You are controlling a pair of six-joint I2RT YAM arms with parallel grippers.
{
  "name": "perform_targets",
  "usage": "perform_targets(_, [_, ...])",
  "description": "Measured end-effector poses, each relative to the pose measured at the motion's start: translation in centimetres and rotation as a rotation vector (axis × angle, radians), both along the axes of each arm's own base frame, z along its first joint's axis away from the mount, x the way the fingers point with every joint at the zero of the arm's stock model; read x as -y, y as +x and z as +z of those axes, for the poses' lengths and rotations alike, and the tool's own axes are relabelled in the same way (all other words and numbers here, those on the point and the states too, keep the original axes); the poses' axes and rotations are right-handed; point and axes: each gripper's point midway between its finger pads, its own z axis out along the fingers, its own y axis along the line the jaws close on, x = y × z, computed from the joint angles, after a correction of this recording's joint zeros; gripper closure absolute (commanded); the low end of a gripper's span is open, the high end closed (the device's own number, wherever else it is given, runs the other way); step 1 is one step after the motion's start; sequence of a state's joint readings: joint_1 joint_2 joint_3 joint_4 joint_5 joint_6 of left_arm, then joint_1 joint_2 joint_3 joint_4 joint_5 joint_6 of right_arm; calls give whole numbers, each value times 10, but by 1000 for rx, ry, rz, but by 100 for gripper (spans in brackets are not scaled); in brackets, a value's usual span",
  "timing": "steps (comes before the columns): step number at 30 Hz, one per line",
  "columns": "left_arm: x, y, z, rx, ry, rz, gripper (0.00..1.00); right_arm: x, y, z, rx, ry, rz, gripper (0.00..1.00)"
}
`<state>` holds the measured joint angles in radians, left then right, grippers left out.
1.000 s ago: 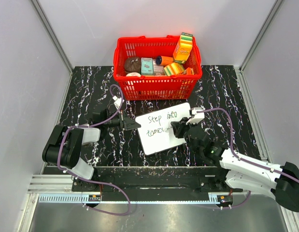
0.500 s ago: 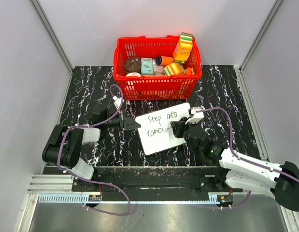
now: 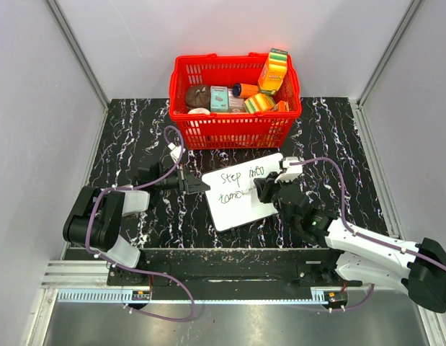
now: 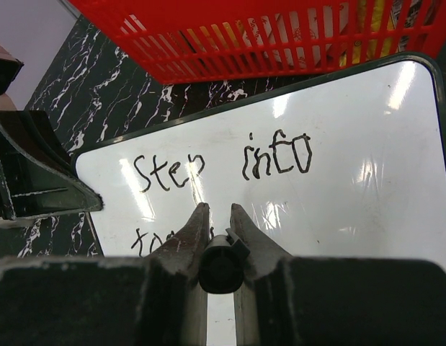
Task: Write a sentence on the whiteboard
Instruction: Write on the whiteboard with the whiteboard.
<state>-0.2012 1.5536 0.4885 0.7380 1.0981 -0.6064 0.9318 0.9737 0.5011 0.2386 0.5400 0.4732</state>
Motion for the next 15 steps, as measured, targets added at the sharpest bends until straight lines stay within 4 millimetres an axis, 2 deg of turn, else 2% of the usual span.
perform_targets(15, [0, 0, 0, 0, 0, -1, 100, 6, 6, 6, 17, -3, -40, 100])
